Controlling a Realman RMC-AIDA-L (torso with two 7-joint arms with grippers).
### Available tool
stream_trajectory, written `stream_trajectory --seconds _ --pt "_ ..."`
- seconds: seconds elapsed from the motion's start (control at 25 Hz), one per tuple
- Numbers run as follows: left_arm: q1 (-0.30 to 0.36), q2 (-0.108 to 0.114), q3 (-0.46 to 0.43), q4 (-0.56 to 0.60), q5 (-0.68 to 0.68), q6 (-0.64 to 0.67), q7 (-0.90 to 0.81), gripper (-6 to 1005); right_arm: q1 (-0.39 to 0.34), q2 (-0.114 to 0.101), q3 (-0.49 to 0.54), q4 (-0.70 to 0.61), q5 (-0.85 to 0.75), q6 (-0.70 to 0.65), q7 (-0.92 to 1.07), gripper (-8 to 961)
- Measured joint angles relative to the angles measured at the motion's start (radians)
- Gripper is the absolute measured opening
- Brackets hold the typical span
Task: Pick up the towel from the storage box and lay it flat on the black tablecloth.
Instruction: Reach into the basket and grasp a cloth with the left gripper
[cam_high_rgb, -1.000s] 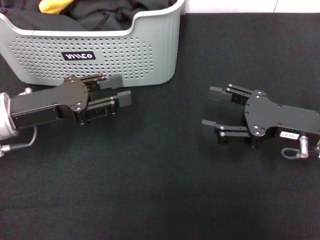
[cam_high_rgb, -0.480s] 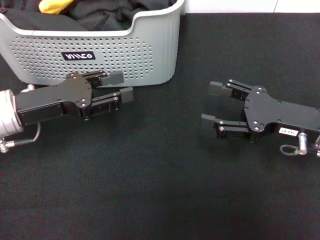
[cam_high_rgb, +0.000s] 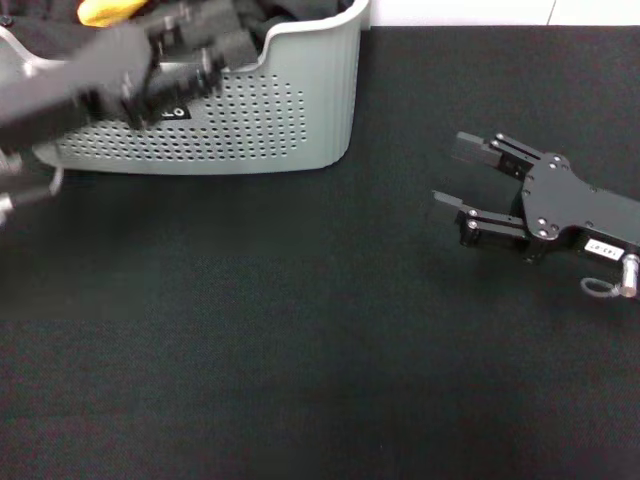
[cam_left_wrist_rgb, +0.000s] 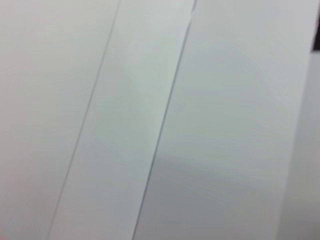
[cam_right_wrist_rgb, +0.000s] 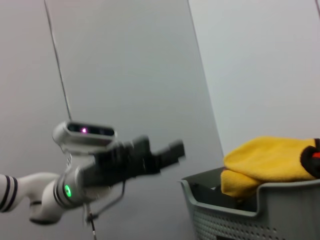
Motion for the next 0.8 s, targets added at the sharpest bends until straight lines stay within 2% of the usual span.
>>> stream_trajectory --seconds 0.08,0.2,0.32,0.4,0.52,0.6,0.68,0.8 --pt "-0.002 -0.010 0.000 0.124 -0.005 -0.020 -0.076 586 -0.011 0.000 0.000 0.003 0.004 -0.001 0.000 880" --pt "-0.018 -0.026 0.005 0.352 0.035 -0.121 -0.175 583 -0.032 0.000 0.000 0.004 0.028 -0.001 -0.001 880" --pt "-0.067 -0.038 0.006 0.551 0.150 -0.292 -0.244 552 -0.045 0.000 0.000 0.004 0.043 -0.001 -0.009 880" --pt "-0.104 -0.048 0.012 0.627 0.253 -0.394 -0.269 532 -0.055 0.000 0.000 0.006 0.043 -0.002 -0.022 881" --pt "-0.150 -0.056 0.070 0.713 0.488 -0.559 -0.307 500 -0.067 0.000 0.001 0.028 0.044 -0.005 -0.045 881" --pt "-0.173 -0.056 0.139 0.745 0.674 -0.657 -0.356 494 -0.081 0.000 0.001 0.050 0.051 -0.008 -0.067 881" --pt "-0.187 -0.057 0.185 0.754 0.808 -0.706 -0.419 489 -0.098 0.000 0.001 0.065 0.061 -0.008 -0.086 881" --pt "-0.193 -0.057 0.218 0.766 0.932 -0.721 -0.533 480 -0.112 0.000 0.001 0.078 0.067 -0.009 -0.102 880"
